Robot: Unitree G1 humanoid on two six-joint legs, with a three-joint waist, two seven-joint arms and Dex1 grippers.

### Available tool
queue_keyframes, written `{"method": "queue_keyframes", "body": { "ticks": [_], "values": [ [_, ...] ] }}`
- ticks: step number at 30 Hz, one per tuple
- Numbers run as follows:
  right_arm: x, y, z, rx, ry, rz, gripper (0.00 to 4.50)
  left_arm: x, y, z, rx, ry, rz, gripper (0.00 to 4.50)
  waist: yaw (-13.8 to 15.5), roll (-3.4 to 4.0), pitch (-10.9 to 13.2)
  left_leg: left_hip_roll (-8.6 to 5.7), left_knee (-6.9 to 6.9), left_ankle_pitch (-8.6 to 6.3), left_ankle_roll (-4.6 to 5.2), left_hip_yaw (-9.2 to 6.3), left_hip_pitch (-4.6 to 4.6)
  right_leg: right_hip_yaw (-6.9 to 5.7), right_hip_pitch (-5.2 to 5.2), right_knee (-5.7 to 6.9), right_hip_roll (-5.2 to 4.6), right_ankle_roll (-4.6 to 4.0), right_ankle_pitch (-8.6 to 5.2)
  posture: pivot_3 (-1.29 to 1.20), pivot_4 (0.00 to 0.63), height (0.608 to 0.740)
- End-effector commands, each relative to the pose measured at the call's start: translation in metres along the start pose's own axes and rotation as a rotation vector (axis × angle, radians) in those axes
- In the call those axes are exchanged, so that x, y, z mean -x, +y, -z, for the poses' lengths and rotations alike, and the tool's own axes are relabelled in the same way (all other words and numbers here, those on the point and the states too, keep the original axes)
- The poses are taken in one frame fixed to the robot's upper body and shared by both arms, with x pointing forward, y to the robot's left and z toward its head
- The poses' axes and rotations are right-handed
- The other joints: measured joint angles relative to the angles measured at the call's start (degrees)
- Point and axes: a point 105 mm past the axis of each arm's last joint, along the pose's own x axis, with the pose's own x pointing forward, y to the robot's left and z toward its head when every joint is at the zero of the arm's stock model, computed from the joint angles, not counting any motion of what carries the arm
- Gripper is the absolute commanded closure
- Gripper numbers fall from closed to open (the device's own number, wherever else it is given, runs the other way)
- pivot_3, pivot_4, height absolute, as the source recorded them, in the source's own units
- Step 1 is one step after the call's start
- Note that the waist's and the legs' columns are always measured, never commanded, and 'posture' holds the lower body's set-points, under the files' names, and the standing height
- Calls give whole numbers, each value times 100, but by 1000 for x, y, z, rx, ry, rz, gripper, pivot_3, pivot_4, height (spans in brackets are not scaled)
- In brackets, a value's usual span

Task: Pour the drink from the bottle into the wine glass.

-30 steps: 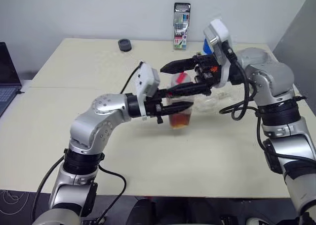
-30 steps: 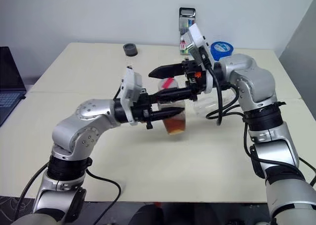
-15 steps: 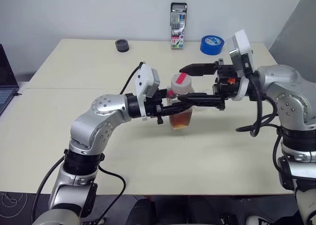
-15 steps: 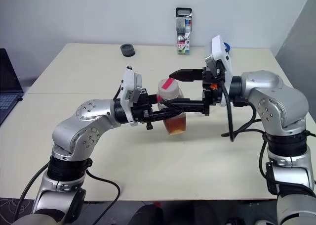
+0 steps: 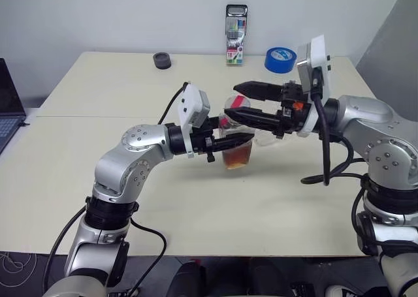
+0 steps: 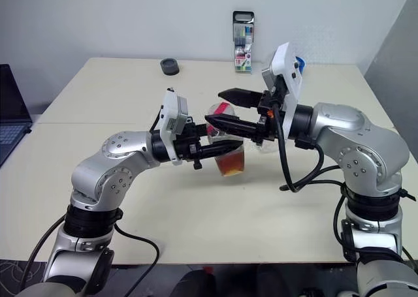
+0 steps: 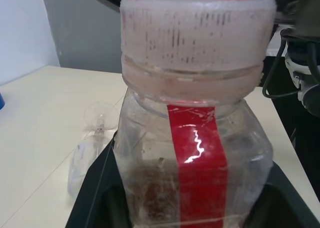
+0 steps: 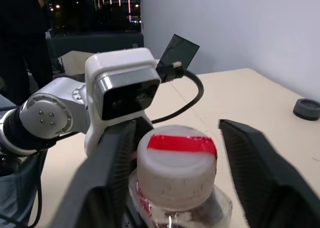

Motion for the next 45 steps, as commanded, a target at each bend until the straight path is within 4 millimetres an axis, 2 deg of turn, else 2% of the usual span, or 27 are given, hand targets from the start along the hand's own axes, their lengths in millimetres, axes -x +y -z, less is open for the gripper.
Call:
{"method": "queue_keyframes", "body": {
  "ticks": [1,12,18,23,27,35,40,45],
  "values": [
    [1,3,-7,55,-12,-6,2714,-1,-3,-19,-68,-50,13,2617,0,0,0,0,0,0,0,0,0,0,0,0,0,0,0,0,150,740],
    [0,-3,-10,80,-24,-28,2712,1,-2,-19,-67,-50,5,2617,0,0,0,0,0,0,0,0,0,0,0,0,0,0,0,0,150,740],
    [4,-9,-5,168,10,-266,2712,-1,-13,-22,-68,-51,73,2617,-3,0,0,-1,1,0,1,1,0,0,0,-2,0,0,0,0,150,740],
    [-1,-23,-6,215,44,-363,2712,-1,-15,-24,-70,-54,90,2617,-10,0,1,1,2,0,1,3,5,2,0,4,3,0,0,0,150,740],
    [-3,-25,-9,220,64,-422,2712,0,-15,-24,-71,-56,91,2617,4,0,2,0,2,0,0,3,3,3,0,0,1,0,0,0,150,740],
    [5,-27,-11,182,84,-422,10,4,-13,-21,-66,-51,73,2617,6,1,2,1,2,1,-1,2,3,2,-1,0,0,0,0,0,150,740],
    [16,-19,-13,147,91,-382,10,5,-8,-20,-67,-50,56,2617,15,0,2,1,2,0,-1,1,1,2,-1,-1,-2,0,0,0,150,740],
    [11,-7,-19,134,30,-266,10,5,-5,-18,-65,-48,40,2617,1,1,2,1,1,0,-1,1,2,3,-2,4,-1,0,0,0,150,740]
  ]
}}
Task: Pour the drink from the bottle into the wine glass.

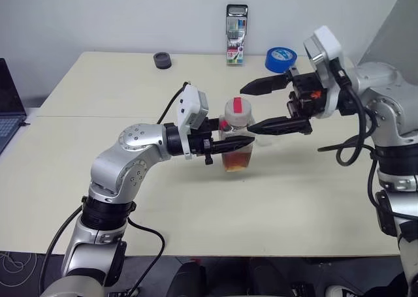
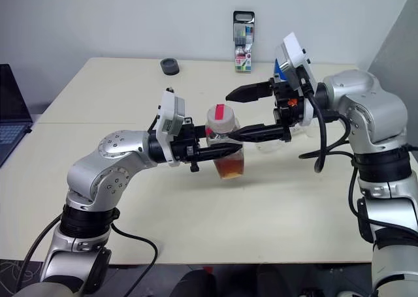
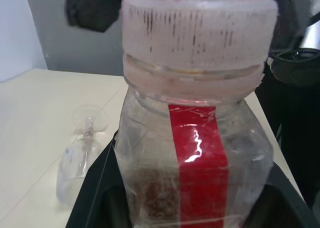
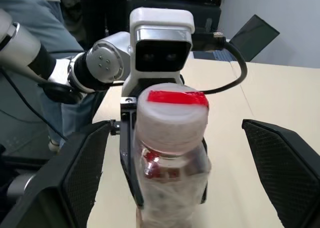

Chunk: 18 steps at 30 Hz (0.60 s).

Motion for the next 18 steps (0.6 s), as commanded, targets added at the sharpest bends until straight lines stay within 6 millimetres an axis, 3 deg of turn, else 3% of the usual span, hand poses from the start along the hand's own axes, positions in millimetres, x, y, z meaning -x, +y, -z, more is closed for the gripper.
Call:
{"method": "queue_keyframes", "body": {
  "ticks": [1,10,18],
  "values": [
    [-7,8,-19,51,-62,79,10,1,2,-13,-59,-39,-11,2617,-4,0,0,0,0,0,0,0,0,1,0,1,0,0,0,0,150,740],
    [-24,6,-17,41,-120,233,10,-4,2,-15,-65,-41,-7,2617,5,0,0,-1,1,0,0,0,0,-1,0,1,0,0,0,0,150,740],
    [-18,-1,-11,30,-96,288,10,-4,-1,-16,-67,-41,0,2617,4,0,0,-1,1,0,0,0,0,-1,0,2,1,0,0,0,150,740]
  ]
}}
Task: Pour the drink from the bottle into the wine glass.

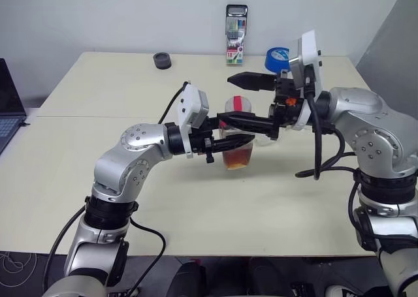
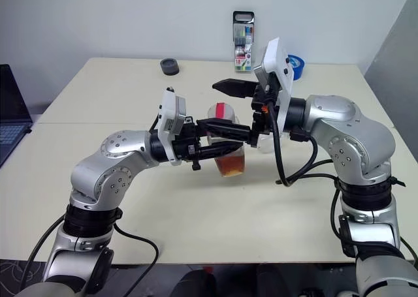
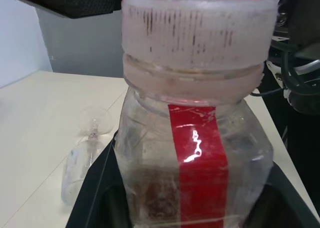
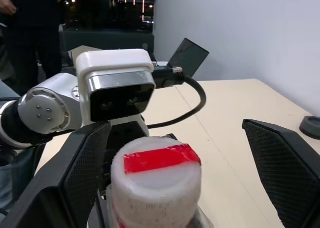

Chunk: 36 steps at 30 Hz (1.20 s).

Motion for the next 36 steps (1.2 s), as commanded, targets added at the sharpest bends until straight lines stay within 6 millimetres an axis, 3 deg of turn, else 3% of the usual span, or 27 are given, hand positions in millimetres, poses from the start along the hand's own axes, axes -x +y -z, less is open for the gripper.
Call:
{"method": "queue_keyframes", "body": {
  "ticks": [1,24,36],
  "values": [
    [7,-3,-7,40,-10,25,10,-2,-4,-18,-66,-37,17,2617,0,0,0,0,0,0,0,0,0,0,0,0,0,0,0,0,150,740],
    [31,-16,-2,49,58,69,10,-1,-2,-17,-67,-42,12,2617,-3,0,0,0,0,-1,1,1,0,1,0,-1,1,0,0,0,150,740],
    [23,2,-10,6,0,-8,10,-2,-2,-16,-66,-43,14,2617,-4,-1,0,1,-1,-1,1,1,0,1,0,0,1,0,0,0,150,740]
  ]
}}
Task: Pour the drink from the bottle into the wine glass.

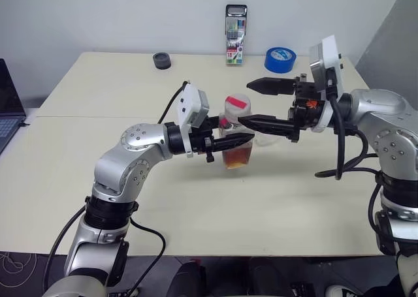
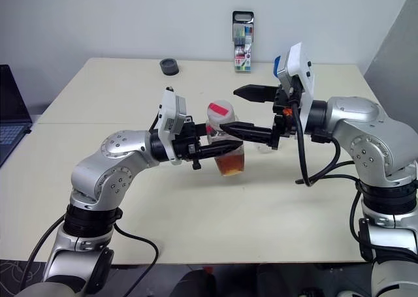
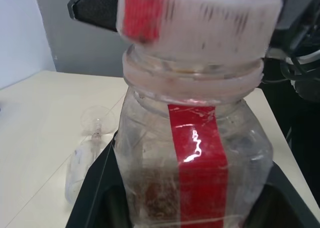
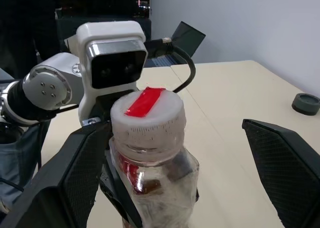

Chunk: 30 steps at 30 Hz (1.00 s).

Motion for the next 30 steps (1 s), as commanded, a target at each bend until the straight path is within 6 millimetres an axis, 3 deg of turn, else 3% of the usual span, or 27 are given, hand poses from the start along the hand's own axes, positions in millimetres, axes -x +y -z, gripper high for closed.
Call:
{"method": "queue_keyframes", "body": {
  "ticks": [1,14,30],
  "values": [
    [-3,4,-14,36,-57,0,10,-2,-4,-16,-62,-43,24,2617,0,0,0,0,0,0,0,0,0,0,0,0,0,0,0,0,150,740],
    [-17,-1,-14,47,-87,20,10,-3,-5,-17,-63,-44,22,2617,3,0,0,0,0,0,0,0,0,0,0,0,0,0,0,0,150,740],
    [-6,-8,-10,56,-56,54,10,-1,-2,-18,-67,-42,15,2617,3,0,0,0,0,0,0,0,0,0,0,0,0,0,0,0,150,740]
  ]
}}
